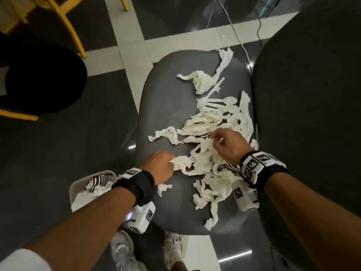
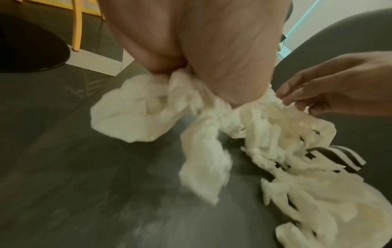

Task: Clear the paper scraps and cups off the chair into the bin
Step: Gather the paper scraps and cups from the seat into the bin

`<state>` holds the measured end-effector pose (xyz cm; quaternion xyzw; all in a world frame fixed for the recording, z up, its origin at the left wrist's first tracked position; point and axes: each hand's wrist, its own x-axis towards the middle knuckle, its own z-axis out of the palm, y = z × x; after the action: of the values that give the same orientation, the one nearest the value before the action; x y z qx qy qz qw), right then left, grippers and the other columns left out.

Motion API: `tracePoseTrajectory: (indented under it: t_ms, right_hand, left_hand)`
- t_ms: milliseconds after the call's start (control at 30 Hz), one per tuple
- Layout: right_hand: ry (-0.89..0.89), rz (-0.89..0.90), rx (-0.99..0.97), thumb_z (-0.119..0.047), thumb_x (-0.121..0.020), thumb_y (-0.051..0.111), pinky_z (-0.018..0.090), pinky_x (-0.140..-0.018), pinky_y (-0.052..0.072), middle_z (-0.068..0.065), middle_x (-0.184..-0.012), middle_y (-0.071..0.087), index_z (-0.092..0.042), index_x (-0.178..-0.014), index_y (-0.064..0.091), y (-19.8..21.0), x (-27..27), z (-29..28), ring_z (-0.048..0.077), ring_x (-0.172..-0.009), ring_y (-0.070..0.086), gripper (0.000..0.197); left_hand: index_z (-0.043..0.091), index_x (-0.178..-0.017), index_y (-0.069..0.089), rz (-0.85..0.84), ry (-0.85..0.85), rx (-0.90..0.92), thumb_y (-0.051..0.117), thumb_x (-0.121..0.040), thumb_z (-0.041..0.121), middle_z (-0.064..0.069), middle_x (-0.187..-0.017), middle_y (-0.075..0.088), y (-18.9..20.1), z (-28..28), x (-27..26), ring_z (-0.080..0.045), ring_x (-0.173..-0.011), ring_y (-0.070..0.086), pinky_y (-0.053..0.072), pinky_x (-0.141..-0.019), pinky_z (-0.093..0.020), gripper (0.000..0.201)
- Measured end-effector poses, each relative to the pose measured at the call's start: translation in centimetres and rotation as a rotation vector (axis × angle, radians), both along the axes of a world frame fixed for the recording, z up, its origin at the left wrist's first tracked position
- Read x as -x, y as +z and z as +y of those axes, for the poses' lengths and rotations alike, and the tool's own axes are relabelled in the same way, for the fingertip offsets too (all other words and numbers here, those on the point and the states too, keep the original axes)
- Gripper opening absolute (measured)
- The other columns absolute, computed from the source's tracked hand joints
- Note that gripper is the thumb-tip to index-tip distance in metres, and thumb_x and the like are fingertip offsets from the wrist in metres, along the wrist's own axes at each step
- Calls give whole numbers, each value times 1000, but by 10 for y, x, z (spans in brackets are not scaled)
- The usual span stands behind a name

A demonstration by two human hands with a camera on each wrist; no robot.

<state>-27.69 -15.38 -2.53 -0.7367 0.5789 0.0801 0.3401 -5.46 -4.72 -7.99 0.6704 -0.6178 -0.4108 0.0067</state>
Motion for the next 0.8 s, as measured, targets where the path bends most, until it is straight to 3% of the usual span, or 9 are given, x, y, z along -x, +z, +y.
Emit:
tracePoseTrajectory:
  t_ms: [100, 233, 300, 367, 433, 500, 567, 700, 800]
  right_hand:
    - [13, 5, 104, -19, -91, 52, 32, -88, 49, 5, -112, 60, -18, -114, 63, -10, -16, -30, 24, -99, 61, 25]
    - [55, 63, 288, -22, -86, 60, 44, -98, 48, 13, -128, 50, -15, -126, 57, -25, -49, -96, 34, -116, 51, 41]
    - [104, 151, 397, -16, -82, 64, 49, -98, 48, 14, -134, 44, -17, -131, 52, -30, -65, -132, 36, -119, 45, 50]
    - [191, 270, 393, -12, -78, 69, 53, -103, 43, 12, -147, 33, -25, -142, 41, -37, -73, -165, 39, -130, 37, 72]
    - [308, 397, 298, -17, -74, 75, 58, -108, 33, 9, -159, 15, -35, -152, 23, -46, -74, -189, 40, -144, 21, 96]
    - [417, 483, 222, -27, -70, 81, 61, -112, 28, 7, -164, 3, -37, -155, 6, -51, -71, -202, 39, -149, 13, 114]
    - [505, 528, 161, -31, -70, 83, 57, -113, 31, 10, -165, -1, -31, -157, 2, -43, -67, -208, 41, -148, 20, 120]
    - [545, 603, 137, -32, -60, 91, 50, -99, 47, 12, -158, 16, -24, -155, 15, -30, -48, -201, 44, -131, 45, 123]
    - [491, 523, 226, -36, -65, 86, 50, -92, 53, 14, -135, 40, -15, -142, 33, -47, -31, -177, 40, -114, 57, 96]
  left_hand:
    - [9, -86, 53, 20, 114, 187, 43, -87, 20, -6, -97, 57, 10, -19, -1, -30, -106, 52, 45, -90, -40, 15]
    - [19, -127, 47, -147, 120, 199, 58, -81, 46, -2, -143, 37, 2, -48, -1, -26, -133, 33, 32, -109, -42, 54]
    - [28, -148, 30, -126, 99, 114, 65, -81, 42, 3, -163, 15, -8, -58, -3, -25, -150, 15, 22, -116, -49, 77]
    - [37, -156, 17, -162, 10, 70, 67, -85, 28, 4, -165, 12, -20, -61, -8, -27, -151, 14, 23, -116, -50, 87]
    - [37, -145, 38, -181, -67, 118, 62, -88, 19, -1, -150, 31, -31, -61, -13, -32, -136, 32, 34, -106, -46, 65]
    - [23, -115, 58, -82, -32, 113, 55, -90, 11, -2, -118, 43, -34, -59, -16, -32, -116, 44, 41, -94, -41, 27]
    - [15, -93, 55, 18, 69, 58, 49, -93, 5, -1, -101, 41, -34, -58, -22, -29, -107, 47, 42, -89, -38, 12]
    - [14, -80, 49, 111, 248, 64, 41, -90, -2, -3, -91, 47, -24, -62, -24, -28, -93, 52, 37, -76, -32, 20]
    - [11, -73, 47, 271, 483, 16, 42, -91, 9, -3, -77, 52, -9, -67, -17, -25, -74, 52, 36, -64, -32, 19]
